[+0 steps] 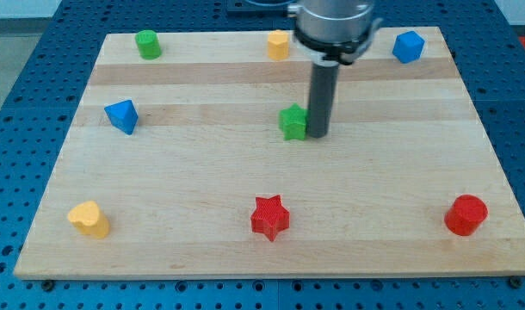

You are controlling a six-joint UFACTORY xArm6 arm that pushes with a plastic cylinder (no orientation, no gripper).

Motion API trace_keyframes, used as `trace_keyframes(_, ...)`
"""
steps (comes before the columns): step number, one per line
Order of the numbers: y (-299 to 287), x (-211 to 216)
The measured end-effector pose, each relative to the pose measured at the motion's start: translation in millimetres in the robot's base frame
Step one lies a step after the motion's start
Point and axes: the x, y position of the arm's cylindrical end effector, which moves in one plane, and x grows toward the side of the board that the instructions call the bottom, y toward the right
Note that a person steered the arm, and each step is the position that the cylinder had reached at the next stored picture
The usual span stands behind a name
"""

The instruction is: Place your arm at the top left of the board

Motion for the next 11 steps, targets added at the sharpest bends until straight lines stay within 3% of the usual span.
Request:
trace_keyframes(2, -32.6, 26.3)
trace_keyframes(6, -265.7, 30.2)
trace_keyframes(7, -297.9, -2.2)
trace_keyframes(11, -327.4, -207.5)
